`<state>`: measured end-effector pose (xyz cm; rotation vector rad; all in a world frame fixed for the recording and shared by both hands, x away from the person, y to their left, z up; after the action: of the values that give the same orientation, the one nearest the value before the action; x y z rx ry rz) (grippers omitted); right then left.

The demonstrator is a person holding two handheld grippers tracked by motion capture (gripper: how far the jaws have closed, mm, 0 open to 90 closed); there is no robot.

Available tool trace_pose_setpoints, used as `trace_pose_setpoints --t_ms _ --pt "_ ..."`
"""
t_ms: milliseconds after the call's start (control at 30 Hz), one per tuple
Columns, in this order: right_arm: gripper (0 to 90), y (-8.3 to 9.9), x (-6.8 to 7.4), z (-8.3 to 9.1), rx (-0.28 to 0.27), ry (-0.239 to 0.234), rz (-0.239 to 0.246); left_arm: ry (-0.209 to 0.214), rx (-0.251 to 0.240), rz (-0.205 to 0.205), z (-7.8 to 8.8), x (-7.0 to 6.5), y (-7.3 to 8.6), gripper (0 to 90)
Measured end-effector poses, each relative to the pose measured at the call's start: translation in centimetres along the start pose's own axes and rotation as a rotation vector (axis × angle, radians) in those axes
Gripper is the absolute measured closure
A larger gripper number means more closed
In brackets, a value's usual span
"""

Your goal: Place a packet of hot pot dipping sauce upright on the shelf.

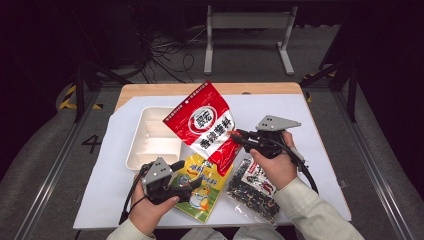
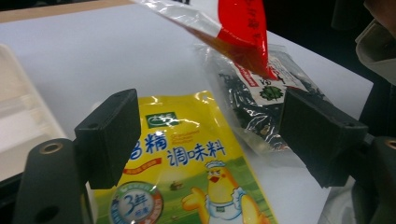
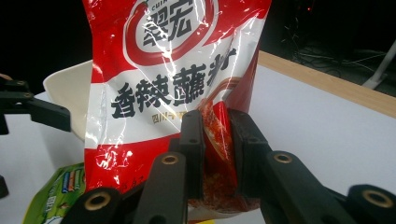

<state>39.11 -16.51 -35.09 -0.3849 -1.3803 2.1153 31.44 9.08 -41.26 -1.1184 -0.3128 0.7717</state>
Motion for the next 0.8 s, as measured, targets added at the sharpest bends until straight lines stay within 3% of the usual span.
trace_pose_setpoints --t_ms 133,233,433,500,600,700,767,800 --pt "76.2 0.1 0.7 -0.3 -0.003 -0.013 0.009 0.009 0.014 -0.010 -1.0 -0.6 0.0 19.2" --pt "76.2 0.2 1.5 -0.7 0.000 -0.015 0.029 0.045 0.008 0.006 -1.9 -1.3 0.0 18.0" --pt "76.2 0.4 2.6 -1.1 0.004 -0.038 0.044 0.036 0.019 0.006 -2.8 -1.3 -0.1 18.8" --pt "76.1 0.5 3.3 -1.3 -0.003 -0.048 0.053 0.049 0.003 0.022 -3.0 -1.3 -0.3 24.0" --pt "76.0 0.5 3.7 -1.2 -0.018 -0.055 0.045 0.035 -0.009 0.012 -2.8 -1.2 -0.5 34.3" --pt "75.8 0.6 3.6 -1.1 -0.024 -0.061 0.032 0.090 0.009 0.038 -2.5 -1.0 -0.6 41.7" --pt "75.5 0.8 3.6 -1.2 -0.024 -0.066 0.018 0.118 0.024 0.023 -2.3 -1.0 -0.6 55.3" --pt "75.5 0.9 3.6 -1.2 -0.027 -0.067 0.019 0.119 0.028 0.017 -2.2 -1.0 -0.7 56.8"
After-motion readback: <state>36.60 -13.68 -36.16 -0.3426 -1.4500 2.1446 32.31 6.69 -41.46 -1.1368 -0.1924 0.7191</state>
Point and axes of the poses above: each handheld gripper's, and its own axes: z roughly backward along the jaws, y roughly out of its underside, x roughly to its left, the point moved 3 cm from there along -z, roughly forward along the jaws, and after that the axes turned 5 degrees about -y, right-handed, at the moved point
